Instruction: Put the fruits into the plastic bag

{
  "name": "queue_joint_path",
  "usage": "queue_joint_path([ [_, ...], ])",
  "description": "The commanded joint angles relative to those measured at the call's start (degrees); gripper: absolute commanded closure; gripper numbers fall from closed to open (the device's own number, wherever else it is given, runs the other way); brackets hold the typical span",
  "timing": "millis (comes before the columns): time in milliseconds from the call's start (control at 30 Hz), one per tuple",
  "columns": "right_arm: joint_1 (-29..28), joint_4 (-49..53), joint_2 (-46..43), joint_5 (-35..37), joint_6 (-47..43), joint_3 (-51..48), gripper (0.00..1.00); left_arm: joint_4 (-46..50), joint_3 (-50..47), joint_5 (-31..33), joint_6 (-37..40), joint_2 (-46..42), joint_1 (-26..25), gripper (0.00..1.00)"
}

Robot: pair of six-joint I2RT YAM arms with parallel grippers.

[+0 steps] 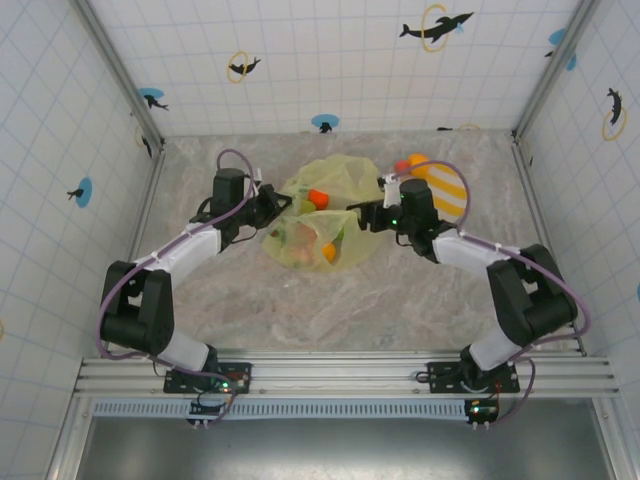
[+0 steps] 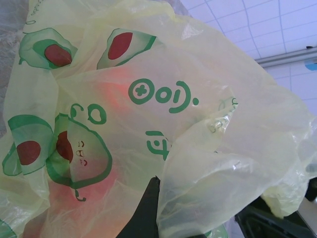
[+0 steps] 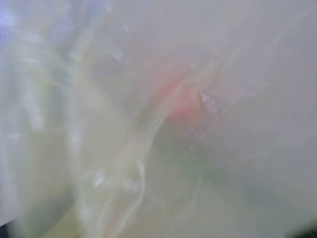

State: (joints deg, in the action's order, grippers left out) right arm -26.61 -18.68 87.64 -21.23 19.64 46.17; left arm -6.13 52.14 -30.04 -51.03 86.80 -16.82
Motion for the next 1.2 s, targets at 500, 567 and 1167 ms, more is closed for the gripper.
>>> queue_joint_path([
  [500, 9.82, 8.10, -19.51, 13.85, 0.54, -2.59, 0.09, -0.18, 0.24, 0.52, 1.34, -1.90, 0.30, 1.00],
  [567, 10.95, 6.57, -17.63, 19.64, 1.24, -2.23, 0.08, -0.02, 0.55, 1.40, 2.33, -3.16, 0.29, 1.00],
  [1167, 18.93, 9.36, 28.58, 23.05, 4.30, 33.65, 0.07, -0.89, -0.24, 3.30, 3.41, -5.37, 0.24, 1.00],
])
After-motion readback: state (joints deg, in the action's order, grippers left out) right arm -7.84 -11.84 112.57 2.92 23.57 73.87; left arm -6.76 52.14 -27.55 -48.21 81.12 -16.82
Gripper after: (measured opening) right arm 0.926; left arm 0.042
